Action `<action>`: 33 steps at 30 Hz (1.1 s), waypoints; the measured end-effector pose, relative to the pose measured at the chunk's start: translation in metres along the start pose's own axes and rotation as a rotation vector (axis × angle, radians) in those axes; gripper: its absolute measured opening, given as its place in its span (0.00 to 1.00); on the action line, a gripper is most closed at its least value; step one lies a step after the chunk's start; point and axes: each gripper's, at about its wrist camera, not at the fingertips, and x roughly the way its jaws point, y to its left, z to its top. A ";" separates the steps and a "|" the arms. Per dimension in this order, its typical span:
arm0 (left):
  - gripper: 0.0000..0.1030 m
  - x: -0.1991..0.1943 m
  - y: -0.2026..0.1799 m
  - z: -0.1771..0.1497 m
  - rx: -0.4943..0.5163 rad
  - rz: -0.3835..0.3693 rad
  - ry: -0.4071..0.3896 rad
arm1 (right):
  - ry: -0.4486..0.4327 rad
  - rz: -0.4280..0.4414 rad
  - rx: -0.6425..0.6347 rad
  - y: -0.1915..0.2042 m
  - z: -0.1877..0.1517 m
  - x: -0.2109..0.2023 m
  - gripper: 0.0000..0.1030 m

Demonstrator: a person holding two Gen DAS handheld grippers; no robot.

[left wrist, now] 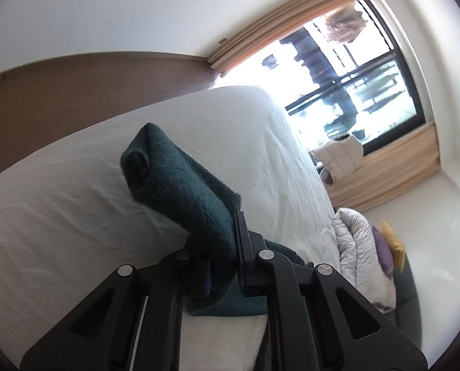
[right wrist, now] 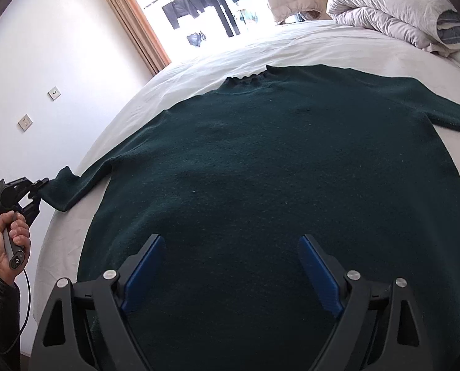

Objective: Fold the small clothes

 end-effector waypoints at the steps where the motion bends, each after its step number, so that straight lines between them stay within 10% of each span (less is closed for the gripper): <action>1: 0.10 0.008 -0.026 -0.001 0.067 0.003 0.007 | -0.001 0.003 0.009 -0.005 -0.001 -0.002 0.88; 5: 0.10 0.063 -0.124 -0.039 0.291 -0.015 0.049 | -0.026 0.001 0.055 -0.032 -0.004 -0.014 0.88; 12: 0.10 0.145 -0.273 -0.198 0.623 -0.065 0.196 | -0.059 -0.041 0.141 -0.090 -0.006 -0.038 0.88; 20: 0.11 0.223 -0.260 -0.395 0.767 0.009 0.386 | -0.062 -0.029 0.147 -0.112 -0.005 -0.044 0.86; 24: 0.21 0.248 -0.257 -0.435 0.770 -0.008 0.471 | -0.071 -0.036 0.143 -0.111 0.005 -0.045 0.86; 26: 0.71 0.229 -0.256 -0.431 0.790 -0.027 0.453 | -0.078 -0.030 0.146 -0.110 0.012 -0.046 0.86; 28: 0.93 0.201 -0.265 -0.406 0.801 -0.060 0.405 | -0.079 -0.013 0.149 -0.107 0.020 -0.045 0.87; 33: 0.93 0.142 -0.246 -0.359 0.810 -0.109 0.315 | -0.049 0.073 0.145 -0.093 0.055 -0.027 0.87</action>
